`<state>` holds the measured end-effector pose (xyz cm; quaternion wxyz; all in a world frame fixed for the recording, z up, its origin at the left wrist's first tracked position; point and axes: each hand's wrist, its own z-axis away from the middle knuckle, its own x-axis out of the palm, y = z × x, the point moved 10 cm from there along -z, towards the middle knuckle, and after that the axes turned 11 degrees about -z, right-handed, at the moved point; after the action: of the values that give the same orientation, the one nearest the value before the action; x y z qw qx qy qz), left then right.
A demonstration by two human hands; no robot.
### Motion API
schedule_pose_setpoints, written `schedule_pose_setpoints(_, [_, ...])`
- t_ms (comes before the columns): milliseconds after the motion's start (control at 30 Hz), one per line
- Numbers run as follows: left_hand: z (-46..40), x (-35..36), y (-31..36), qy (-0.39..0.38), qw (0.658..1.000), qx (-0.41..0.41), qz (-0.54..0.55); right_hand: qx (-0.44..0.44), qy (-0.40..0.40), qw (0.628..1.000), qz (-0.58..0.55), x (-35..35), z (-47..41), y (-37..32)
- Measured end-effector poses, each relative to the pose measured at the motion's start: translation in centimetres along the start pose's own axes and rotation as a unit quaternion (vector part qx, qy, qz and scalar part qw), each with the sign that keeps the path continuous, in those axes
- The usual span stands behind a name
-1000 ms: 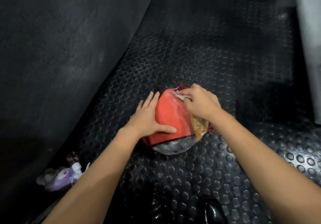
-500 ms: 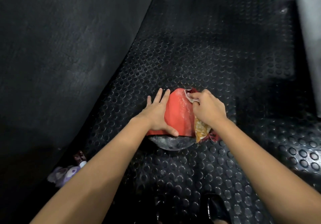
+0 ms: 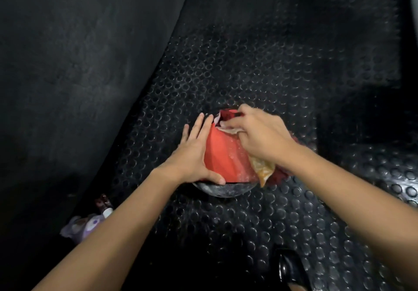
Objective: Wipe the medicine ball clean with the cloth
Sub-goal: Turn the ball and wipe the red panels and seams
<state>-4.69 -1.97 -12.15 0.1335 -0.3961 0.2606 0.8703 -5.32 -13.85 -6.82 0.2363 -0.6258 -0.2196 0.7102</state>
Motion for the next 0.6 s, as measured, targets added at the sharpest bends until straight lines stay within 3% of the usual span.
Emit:
schedule_pose_setpoints(133, [-0.1, 0.0, 0.3, -0.006, 1.0, -0.005, 0.001, 0.077, 0.005, 0.997, 0.001, -0.5, -2.9, 2.6])
schedule_pose_setpoints(300, [0.4, 0.1, 0.2, -0.014, 1.0, -0.011, -0.005, 0.016, -0.016, 0.999, 0.044, 0.2, -0.3, 0.0])
schedule_pose_setpoints(467, [0.3, 0.2, 1.7, -0.014, 1.0, -0.002, -0.016, 0.133, -0.046, 0.99, 0.028, -0.5, -4.3, 4.3])
schedule_pose_setpoints(600, [0.1, 0.3, 1.9, -0.023, 0.999, -0.006, -0.033, 0.066, -0.048, 0.996, 0.035, -0.2, -2.0, 2.4])
